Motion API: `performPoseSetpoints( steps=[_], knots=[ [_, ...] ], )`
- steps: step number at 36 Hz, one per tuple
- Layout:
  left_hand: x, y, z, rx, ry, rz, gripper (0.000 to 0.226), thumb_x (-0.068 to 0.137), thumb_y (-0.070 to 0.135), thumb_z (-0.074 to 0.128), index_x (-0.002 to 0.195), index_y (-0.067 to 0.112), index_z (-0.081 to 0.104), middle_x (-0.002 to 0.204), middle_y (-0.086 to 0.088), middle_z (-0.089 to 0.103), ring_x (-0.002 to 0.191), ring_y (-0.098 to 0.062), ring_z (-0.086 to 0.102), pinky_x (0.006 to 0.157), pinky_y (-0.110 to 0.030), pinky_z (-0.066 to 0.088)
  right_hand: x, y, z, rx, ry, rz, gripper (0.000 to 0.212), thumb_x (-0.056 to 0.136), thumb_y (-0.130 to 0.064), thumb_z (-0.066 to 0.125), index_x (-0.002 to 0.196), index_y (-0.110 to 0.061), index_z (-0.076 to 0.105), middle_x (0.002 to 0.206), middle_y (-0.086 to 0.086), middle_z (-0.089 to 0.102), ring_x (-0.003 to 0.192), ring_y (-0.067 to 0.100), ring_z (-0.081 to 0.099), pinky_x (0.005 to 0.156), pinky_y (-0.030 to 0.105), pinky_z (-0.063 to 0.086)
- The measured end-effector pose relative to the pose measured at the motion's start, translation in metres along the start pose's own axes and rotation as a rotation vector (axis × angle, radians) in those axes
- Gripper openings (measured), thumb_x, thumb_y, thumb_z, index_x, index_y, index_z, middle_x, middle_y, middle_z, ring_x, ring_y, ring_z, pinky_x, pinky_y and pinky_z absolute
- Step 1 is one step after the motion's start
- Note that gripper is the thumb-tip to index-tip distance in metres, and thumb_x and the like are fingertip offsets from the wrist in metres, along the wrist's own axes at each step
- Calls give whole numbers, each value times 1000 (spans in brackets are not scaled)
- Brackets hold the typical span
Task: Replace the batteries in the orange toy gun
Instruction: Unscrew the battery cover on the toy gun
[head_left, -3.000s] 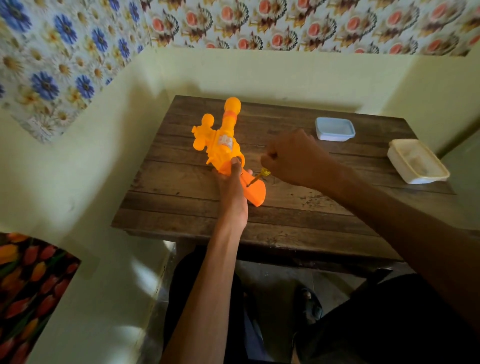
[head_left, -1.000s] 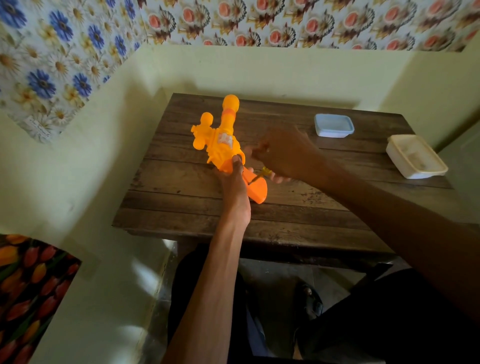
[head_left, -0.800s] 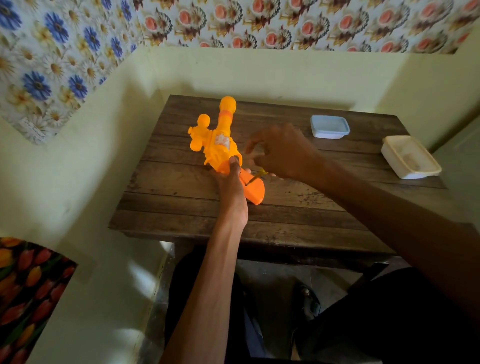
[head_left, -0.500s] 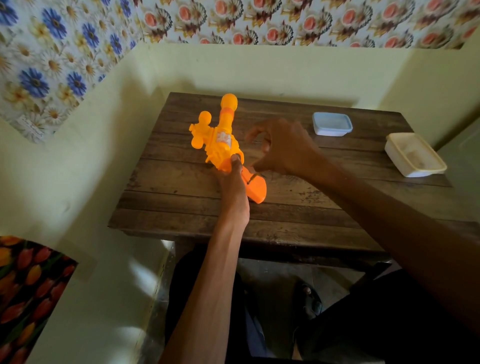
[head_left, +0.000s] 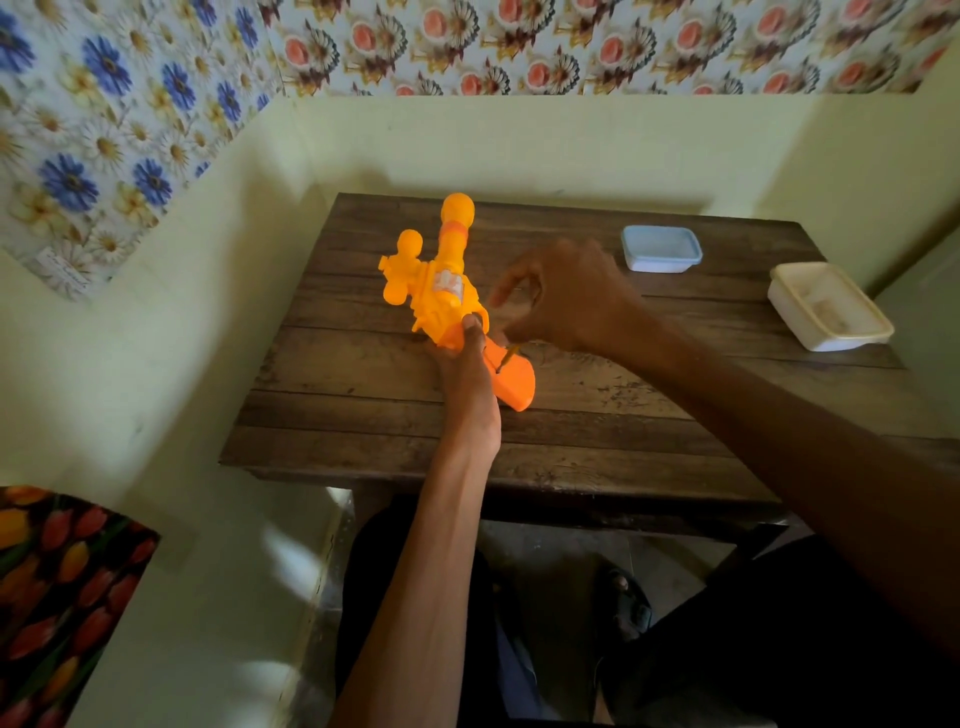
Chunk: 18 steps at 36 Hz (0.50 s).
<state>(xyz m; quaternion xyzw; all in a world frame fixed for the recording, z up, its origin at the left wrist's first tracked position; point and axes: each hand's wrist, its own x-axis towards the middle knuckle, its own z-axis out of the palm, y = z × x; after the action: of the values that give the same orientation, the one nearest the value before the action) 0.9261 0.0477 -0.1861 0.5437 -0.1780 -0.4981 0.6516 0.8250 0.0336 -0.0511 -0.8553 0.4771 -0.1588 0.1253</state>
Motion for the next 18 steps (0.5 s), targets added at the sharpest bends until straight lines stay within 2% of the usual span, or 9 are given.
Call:
performPoseSetpoints(
  steps=[2,4,6,9,10,12,14,16,18],
  knots=[
    [-1,1,0,-4,4,-1,49,96,45,53,140,28,42,130,-1,60,114,-20,60,96,-46,48,-1,-1,-2,19,-24,-1,27,65,-28,83,91,-29,76,70,-11,60,75,12,59,70,31,50],
    [1,1,0,-13,11,1,47,96,43,53,139,25,44,127,-2,61,112,-20,61,92,-44,50,-2,0,-3,34,-40,19,22,69,-32,81,90,-26,77,75,-9,65,79,13,63,69,30,50],
    [1,2,1,-6,4,-1,44,98,43,50,136,21,46,119,-2,64,101,-17,64,81,-38,51,-3,-1,-4,47,-72,47,21,79,-39,73,83,-18,74,70,-3,69,67,10,67,69,32,55],
    [1,3,2,1,21,-23,37,100,41,46,132,21,48,103,2,63,87,-11,63,66,-30,46,-1,-1,-2,4,-74,83,35,92,-35,55,63,-16,61,52,2,63,48,7,61,69,35,57],
    [1,2,2,1,19,-28,37,100,40,47,132,22,48,104,3,63,87,-11,63,66,-29,46,0,-1,-1,-21,-63,71,35,92,-34,56,62,-16,62,52,1,62,51,10,61,71,36,57],
    [0,3,1,7,19,-21,40,99,41,49,134,23,46,114,-1,64,91,-13,64,69,-31,48,1,-3,0,-27,-56,31,22,84,-31,65,72,-15,73,59,-3,63,62,10,62,73,34,55],
    [-1,3,1,1,13,-20,39,98,40,51,133,23,47,119,-3,64,98,-15,64,78,-35,51,1,-4,-4,-1,-94,-19,11,74,-28,76,83,-21,77,64,-14,60,64,4,56,68,27,49],
    [-3,5,2,-9,20,-11,26,100,34,51,124,25,50,107,2,64,90,-11,63,76,-31,51,0,-3,-4,11,-133,-54,18,68,-22,81,84,-26,78,64,-22,56,64,0,54,70,25,48],
    [-3,5,2,-15,27,-15,28,100,32,50,127,23,49,105,3,62,87,-10,61,72,-28,49,0,-3,-4,30,-147,-43,16,67,-21,80,83,-25,78,63,-21,57,67,2,56,74,29,51]
  ],
)
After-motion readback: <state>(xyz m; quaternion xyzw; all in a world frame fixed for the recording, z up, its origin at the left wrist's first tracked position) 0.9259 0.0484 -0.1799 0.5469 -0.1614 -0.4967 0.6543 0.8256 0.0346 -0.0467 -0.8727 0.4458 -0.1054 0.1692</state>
